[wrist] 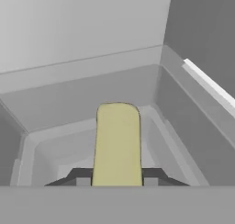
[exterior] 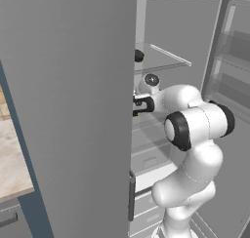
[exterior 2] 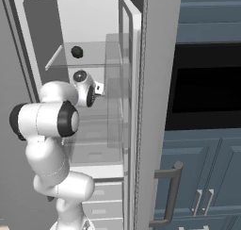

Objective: Retrieve the butter from the fridge and place it on a plate on the dining table. Then retrieve the butter knife by the fridge and place it near the plate.

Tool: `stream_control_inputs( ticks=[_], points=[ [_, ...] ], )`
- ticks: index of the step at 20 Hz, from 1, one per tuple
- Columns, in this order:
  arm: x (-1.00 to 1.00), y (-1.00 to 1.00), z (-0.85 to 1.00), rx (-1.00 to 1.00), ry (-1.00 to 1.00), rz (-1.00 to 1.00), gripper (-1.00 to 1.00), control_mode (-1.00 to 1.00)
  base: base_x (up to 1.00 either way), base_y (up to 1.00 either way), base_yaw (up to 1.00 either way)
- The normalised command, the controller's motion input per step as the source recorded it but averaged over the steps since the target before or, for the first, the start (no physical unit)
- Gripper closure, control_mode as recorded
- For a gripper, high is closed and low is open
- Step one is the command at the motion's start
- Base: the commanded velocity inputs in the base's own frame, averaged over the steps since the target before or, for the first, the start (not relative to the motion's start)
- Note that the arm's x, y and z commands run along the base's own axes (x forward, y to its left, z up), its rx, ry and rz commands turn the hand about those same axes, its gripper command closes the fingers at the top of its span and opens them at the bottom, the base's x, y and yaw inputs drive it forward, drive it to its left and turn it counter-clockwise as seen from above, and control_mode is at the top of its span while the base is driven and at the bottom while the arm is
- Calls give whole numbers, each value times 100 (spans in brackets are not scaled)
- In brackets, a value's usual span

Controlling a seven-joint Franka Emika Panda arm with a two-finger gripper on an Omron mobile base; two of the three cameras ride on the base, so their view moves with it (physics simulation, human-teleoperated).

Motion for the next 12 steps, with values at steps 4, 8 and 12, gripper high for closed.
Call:
stream_control_inputs(
  ticks=[4, 8, 12],
  points=[
    [-41, -4, 20, 0, -7, 0, 100, -100, 0, 0, 0],
    [-62, -3, 6, 0, -2, 0, 100, -100, 0, 0, 0],
    [-83, -4, 12, 0, 0, 0, 100, -100, 0, 0, 0]
  ],
)
